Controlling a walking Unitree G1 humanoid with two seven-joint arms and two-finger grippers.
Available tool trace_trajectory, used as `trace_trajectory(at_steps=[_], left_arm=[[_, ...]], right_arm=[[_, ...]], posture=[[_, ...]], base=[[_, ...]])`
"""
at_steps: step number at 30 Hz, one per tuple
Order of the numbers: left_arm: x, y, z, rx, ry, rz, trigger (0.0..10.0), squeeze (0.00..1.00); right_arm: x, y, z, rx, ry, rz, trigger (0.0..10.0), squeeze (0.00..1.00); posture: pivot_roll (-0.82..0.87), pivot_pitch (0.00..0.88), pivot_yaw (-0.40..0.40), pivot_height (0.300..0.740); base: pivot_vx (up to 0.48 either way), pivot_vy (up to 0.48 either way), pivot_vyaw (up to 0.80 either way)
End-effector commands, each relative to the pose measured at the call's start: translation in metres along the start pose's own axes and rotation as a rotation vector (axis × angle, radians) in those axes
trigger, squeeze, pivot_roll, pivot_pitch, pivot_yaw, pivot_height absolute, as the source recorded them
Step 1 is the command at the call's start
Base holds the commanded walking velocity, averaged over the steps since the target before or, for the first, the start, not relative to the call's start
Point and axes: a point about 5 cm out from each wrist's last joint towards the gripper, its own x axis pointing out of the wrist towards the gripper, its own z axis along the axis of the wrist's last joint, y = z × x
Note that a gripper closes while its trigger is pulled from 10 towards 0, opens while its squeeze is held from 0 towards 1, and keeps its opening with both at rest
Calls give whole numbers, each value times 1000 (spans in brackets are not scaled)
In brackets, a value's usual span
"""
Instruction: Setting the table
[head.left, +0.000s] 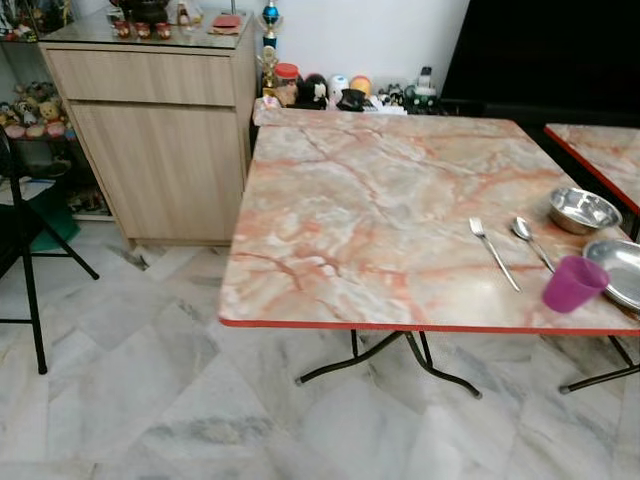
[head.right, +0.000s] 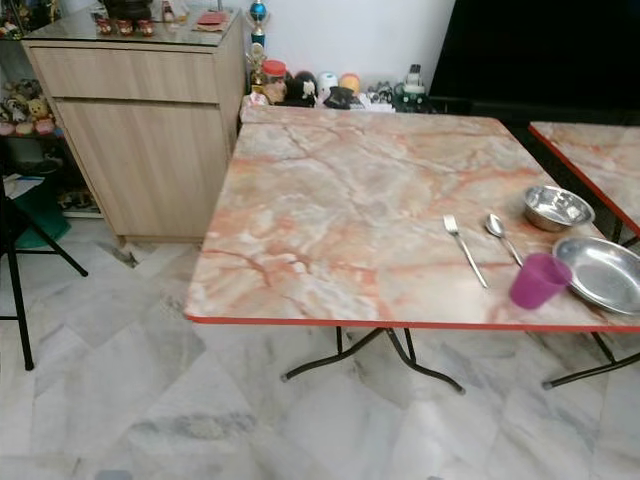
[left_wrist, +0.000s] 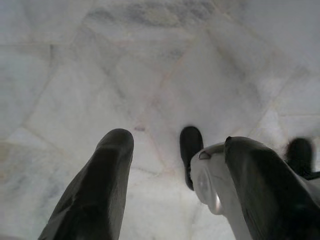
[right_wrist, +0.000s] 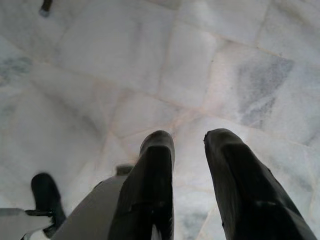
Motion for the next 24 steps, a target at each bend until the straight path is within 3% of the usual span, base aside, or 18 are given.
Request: trace_trajectory(at_steps=[1,15,24], left_arm=[[9,-31,28,-62,-29,-88,10000,0],[9,-32,24,-62,-14,-81,10000,0],[9,-30,24,-70,-15,-62,10000,0]], right_arm=[[3,-12,23,191,-58,2,10000,0],[4,-12,26,187,-53,8,10000,0],[4,-12,27,182,-57,8,10000,0]], posture=[[46,101,-33,740],[42,122,-34,740],[44,122,-39,740]], base=[[0,-472,0],[0,-454,0],[0,0,0]])
